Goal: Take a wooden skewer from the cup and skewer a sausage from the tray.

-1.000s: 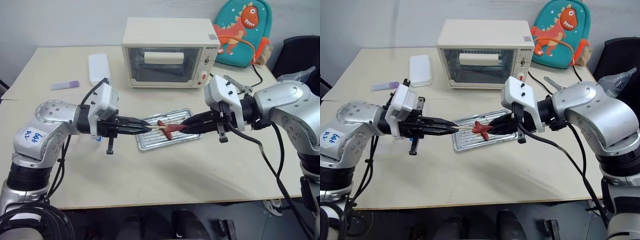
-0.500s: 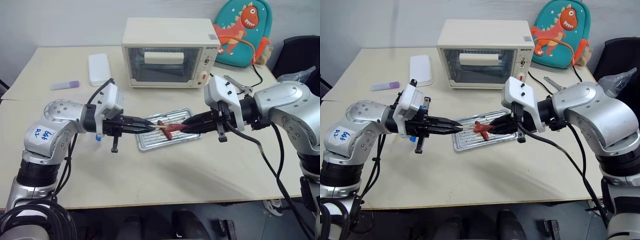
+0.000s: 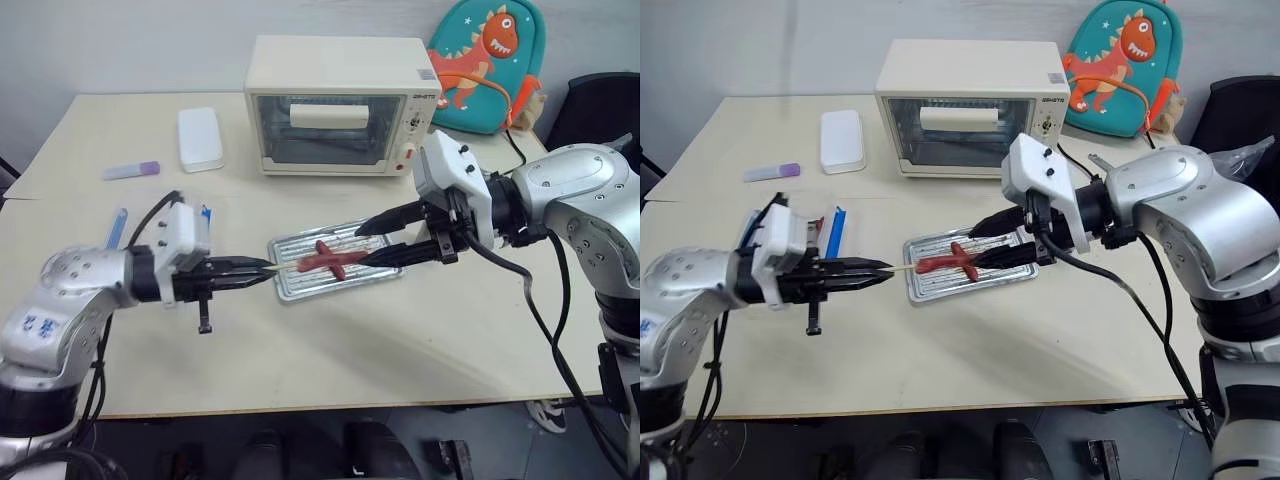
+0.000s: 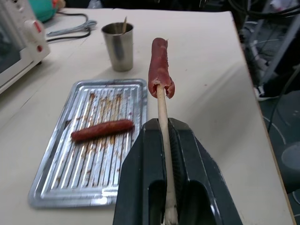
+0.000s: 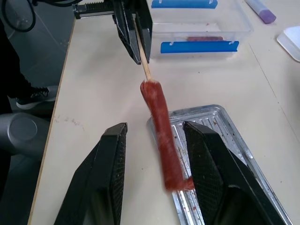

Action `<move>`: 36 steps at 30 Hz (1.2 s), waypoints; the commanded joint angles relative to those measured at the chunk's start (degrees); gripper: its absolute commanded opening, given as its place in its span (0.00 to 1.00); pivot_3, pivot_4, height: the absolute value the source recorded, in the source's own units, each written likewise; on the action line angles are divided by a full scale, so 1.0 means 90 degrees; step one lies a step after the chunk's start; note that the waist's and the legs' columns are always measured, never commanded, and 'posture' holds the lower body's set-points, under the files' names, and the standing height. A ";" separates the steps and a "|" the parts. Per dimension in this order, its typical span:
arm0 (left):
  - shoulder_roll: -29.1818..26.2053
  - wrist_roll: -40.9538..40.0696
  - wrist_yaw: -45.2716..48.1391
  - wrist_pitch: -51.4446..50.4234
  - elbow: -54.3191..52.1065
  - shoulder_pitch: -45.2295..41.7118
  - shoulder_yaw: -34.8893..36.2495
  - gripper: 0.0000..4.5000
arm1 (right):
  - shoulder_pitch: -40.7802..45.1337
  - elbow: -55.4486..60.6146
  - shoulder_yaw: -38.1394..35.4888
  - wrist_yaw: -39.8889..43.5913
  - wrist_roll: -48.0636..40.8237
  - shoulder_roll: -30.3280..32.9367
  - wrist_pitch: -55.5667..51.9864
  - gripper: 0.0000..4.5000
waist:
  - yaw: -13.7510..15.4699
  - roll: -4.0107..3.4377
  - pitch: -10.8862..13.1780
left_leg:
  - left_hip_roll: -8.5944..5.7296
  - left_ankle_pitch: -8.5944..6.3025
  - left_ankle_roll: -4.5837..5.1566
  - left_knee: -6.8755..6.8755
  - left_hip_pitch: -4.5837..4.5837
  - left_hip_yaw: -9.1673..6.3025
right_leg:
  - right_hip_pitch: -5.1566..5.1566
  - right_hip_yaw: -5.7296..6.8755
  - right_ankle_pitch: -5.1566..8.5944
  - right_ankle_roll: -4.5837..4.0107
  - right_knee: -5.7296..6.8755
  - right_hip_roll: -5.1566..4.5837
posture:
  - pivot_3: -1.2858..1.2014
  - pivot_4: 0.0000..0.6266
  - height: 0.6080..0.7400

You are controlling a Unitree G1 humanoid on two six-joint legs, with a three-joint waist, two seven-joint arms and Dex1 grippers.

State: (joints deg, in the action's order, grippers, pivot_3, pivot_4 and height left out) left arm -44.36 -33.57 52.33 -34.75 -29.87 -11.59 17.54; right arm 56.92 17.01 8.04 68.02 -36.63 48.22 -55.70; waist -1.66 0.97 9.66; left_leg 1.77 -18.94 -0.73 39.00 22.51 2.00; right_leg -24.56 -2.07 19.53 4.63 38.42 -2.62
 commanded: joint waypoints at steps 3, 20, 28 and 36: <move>0.0602 0.0017 -0.1573 -0.0197 -0.1149 0.0981 0.1304 0.00 | 0.0246 -0.0106 -0.0329 -0.0195 -0.0232 -0.0146 -0.0142 0.61 | 0.0006 0.0001 0.0000 | 0.0000 -0.0002 0.0002 0.0000 -0.0001 -0.0002 | 0.0002 0.0001 0.0000 0.0000 0.0001 0.0000 | 0.52 0.24 1.00; 0.1702 0.1252 -0.4432 0.0004 0.0293 0.1298 0.2176 0.00 | 0.0140 -0.0140 -0.0374 -0.0703 -0.0236 -0.0849 0.0051 0.90 | 0.0011 0.0012 -0.0007 | -0.0002 -0.0010 0.0011 0.0000 -0.0007 -0.0002 | 0.0008 0.0008 0.0000 0.0000 0.0000 0.0002 | 0.52 0.24 1.00; 0.1452 0.1456 -0.4195 0.0378 0.1233 0.0824 0.1687 0.00 | -0.0009 0.0065 -0.0466 -0.0846 -0.0345 -0.0824 -0.0030 0.90 | 0.0001 0.0013 -0.0007 | 0.0000 -0.0007 -0.0002 -0.0003 -0.0008 -0.0002 | 0.0006 0.0008 0.0000 0.0000 -0.0001 0.0001 | 0.52 0.24 1.00; 0.1195 0.0184 -0.3311 0.0064 0.0373 0.1292 0.2710 0.35 | -0.0157 0.0211 -0.0484 -0.0902 -0.0505 -0.0740 -0.0080 0.91 | -0.0062 0.0014 -0.0008 | 0.0004 -0.0017 -0.0010 -0.0006 -0.0007 0.0005 | 0.0002 0.0011 0.0000 0.0000 -0.0007 -0.0001 | 0.52 0.24 1.00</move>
State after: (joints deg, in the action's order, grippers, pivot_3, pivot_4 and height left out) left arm -32.67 -27.03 19.82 -33.93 -21.77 -1.61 36.28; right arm 55.13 16.93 5.91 59.92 -40.11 40.84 -56.48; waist -2.22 1.09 9.59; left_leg 1.85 -19.12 -0.84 38.94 22.44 2.04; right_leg -24.55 -1.96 19.53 4.63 38.34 -2.63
